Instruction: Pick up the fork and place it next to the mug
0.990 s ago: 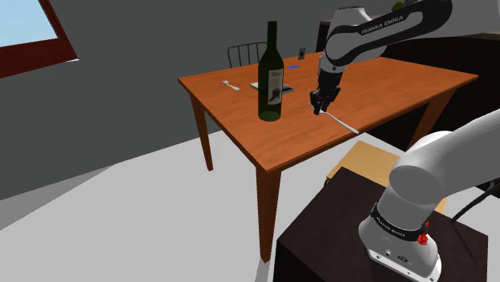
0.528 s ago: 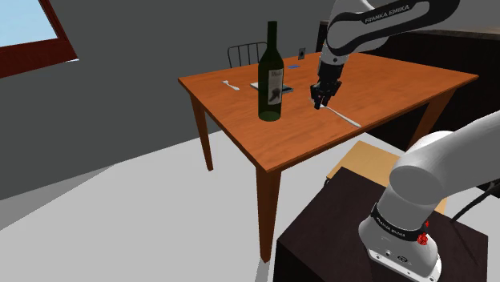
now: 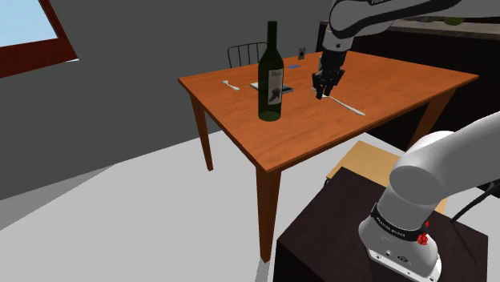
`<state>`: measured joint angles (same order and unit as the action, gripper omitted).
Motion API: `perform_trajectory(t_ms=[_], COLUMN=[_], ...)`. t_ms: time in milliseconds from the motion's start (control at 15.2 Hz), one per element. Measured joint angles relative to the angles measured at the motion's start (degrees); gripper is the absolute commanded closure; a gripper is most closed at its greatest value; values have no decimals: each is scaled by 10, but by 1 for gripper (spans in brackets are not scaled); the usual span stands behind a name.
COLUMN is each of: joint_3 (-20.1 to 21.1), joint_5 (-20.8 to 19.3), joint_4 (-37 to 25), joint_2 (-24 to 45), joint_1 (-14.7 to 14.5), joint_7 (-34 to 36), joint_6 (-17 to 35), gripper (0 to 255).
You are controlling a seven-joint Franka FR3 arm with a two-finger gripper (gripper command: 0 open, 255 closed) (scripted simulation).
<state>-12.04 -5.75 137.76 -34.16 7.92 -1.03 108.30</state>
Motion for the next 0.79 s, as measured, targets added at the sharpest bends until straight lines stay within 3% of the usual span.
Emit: perform_trajectory(t_ms=[792], joint_3=[7], joint_5=[6], joint_4=[-92], joint_2=[2], joint_1=[-3], joint_7=[0], joint_6=[-90], gripper=[255])
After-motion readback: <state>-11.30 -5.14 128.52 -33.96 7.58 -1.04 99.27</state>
